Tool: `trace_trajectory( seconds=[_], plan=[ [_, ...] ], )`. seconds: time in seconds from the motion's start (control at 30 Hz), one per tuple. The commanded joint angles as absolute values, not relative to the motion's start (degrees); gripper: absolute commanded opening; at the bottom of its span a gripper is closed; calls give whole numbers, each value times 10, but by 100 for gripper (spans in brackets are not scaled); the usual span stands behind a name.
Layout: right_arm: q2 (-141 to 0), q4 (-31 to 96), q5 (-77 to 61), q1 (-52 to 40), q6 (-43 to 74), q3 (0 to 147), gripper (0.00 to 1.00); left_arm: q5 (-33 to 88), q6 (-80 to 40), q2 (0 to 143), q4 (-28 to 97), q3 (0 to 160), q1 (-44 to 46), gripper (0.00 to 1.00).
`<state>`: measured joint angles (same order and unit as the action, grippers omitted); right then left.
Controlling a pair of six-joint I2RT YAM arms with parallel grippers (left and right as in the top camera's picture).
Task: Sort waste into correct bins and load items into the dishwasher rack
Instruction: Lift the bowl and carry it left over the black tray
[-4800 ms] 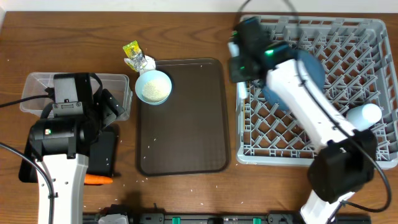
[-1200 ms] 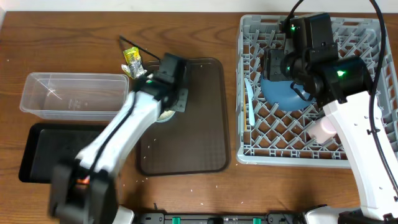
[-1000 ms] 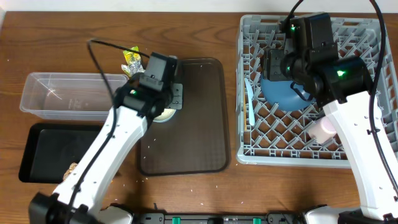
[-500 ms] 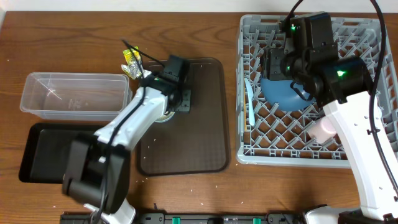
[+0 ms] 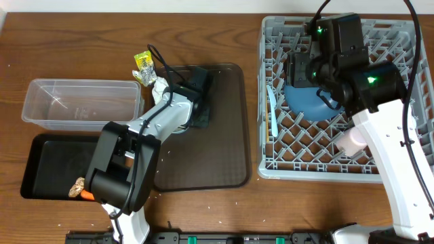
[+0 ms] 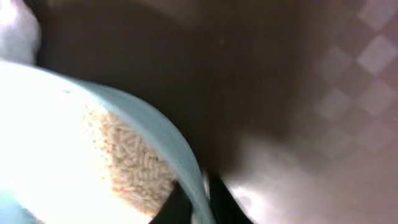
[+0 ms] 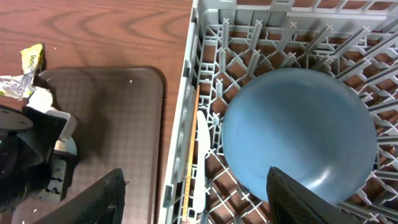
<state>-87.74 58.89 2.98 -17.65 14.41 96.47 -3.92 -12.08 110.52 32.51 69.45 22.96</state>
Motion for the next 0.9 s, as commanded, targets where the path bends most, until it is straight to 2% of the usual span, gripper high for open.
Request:
trace_trajectory(
  seconds=[0.0,0.3,0.67,0.87],
  plan=[
    [-879,589,30,-173,143,966,66,-72,-123,1115,327,689,230,6],
    [-879,589,30,-173,143,966,67,-72,-152,1075,380,699,232,6],
    [-879,587,30,-173,143,966,68,-65,-202,883,405,703,232,6],
    [-879,586,30,-173,143,966,67,-65,-261,844,425,703,230,6]
  ],
)
